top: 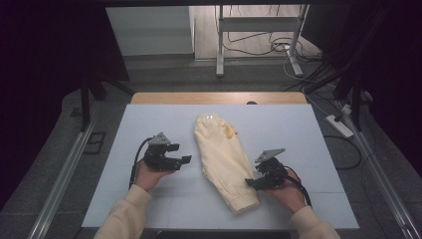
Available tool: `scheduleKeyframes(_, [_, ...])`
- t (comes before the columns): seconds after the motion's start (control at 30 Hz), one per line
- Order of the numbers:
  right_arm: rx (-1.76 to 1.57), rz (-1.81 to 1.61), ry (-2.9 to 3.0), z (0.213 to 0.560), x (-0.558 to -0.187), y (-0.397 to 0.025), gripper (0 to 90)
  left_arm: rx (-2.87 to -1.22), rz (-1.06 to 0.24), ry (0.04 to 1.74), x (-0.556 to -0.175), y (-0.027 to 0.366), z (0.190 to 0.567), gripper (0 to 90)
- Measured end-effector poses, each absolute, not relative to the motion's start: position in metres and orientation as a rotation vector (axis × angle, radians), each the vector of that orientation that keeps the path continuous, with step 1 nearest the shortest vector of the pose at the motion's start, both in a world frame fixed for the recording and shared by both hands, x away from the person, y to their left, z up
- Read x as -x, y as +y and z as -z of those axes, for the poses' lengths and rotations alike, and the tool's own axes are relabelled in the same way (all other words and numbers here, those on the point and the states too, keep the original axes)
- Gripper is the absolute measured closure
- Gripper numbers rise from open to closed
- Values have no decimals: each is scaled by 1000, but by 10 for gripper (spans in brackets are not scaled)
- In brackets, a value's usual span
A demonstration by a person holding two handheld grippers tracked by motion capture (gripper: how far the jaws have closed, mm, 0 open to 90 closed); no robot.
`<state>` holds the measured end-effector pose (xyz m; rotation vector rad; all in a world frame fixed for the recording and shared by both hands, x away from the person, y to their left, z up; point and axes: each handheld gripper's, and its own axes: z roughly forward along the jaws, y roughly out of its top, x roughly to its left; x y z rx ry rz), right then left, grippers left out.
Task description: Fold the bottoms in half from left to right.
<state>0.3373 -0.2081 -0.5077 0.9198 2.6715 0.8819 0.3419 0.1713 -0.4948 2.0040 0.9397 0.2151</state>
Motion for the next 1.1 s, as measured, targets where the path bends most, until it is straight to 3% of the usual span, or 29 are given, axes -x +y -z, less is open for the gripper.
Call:
scheduleKeyframes(0.53, [-985, -875, 2691, 512, -340, -208, 334, -2004, -220, 935, -341, 171, 494, 251])
scheduleKeyframes(0.63, [-989, -891, 2701, 512, -340, -209, 397, -2006, -219, 935, -342, 171, 495, 251])
scheduleKeyframes(0.8, [-975, -952, 2760, 511, -337, -208, 658, -2012, -222, 935, -342, 170, 495, 250])
scheduleKeyframes(1.1, [-1000, -987, 2786, 511, -337, -208, 776, -2011, -221, 936, -342, 170, 495, 250])
